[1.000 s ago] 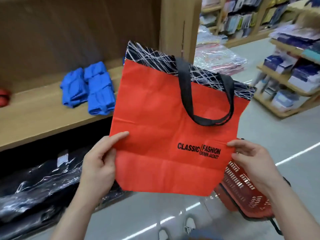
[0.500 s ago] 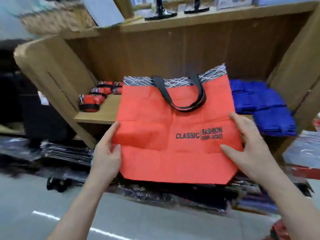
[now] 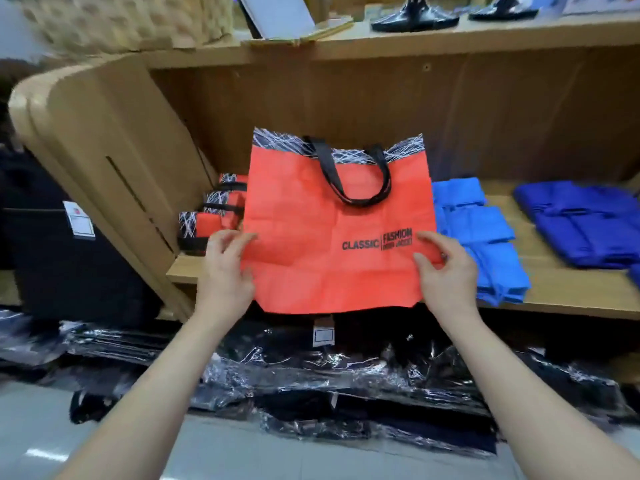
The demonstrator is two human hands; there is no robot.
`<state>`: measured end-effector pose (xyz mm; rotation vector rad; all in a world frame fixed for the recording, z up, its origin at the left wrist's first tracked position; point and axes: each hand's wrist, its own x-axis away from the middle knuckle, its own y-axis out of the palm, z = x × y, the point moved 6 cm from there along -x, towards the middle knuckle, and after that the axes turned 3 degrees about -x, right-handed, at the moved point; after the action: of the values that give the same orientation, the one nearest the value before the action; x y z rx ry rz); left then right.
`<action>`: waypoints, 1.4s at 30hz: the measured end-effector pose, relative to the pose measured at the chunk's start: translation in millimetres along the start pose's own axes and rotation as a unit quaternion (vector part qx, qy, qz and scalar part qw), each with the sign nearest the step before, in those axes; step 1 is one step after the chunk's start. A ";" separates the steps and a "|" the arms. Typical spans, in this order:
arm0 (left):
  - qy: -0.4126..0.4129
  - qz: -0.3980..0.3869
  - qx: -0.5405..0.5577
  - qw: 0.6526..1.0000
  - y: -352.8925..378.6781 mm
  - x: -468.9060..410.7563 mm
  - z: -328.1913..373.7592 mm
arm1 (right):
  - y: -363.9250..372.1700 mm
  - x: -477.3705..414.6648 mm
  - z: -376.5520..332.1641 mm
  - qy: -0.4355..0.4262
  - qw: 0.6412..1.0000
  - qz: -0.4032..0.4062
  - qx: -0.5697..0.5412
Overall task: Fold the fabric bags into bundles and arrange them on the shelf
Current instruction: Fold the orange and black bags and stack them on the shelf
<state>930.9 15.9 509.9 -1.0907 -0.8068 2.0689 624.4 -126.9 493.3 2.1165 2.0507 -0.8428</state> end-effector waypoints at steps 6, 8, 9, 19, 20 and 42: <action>0.135 -0.351 -0.117 0.919 66.3 -6.1 -38.2 | 41.6 -4.6 12.0 0.018 0.998 0.014 0.051; 0.155 -0.320 -0.138 0.924 69.6 -15.1 -42.9 | 48.6 -4.6 16.8 0.014 0.995 -0.005 0.095; 0.160 -0.305 -0.142 0.928 69.6 -20.2 -43.7 | 51.2 -3.8 17.7 0.003 0.992 -0.014 0.127; 0.120 -0.232 -0.127 0.957 52.9 -55.4 -51.8 | 70.5 30.2 17.6 -0.083 0.864 -0.407 0.284; 0.109 -0.218 -0.116 0.963 51.1 -57.4 -52.7 | 68.1 26.6 20.0 -0.089 0.877 -0.385 0.274; 0.091 -0.089 -0.003 0.992 57.3 -27.2 -65.8 | 69.7 11.5 12.9 -0.171 0.913 -0.115 0.351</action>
<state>984.4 -25.2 448.3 -1.1483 -0.7907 1.7921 685.4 -129.1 455.5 1.7778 2.0070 -2.0785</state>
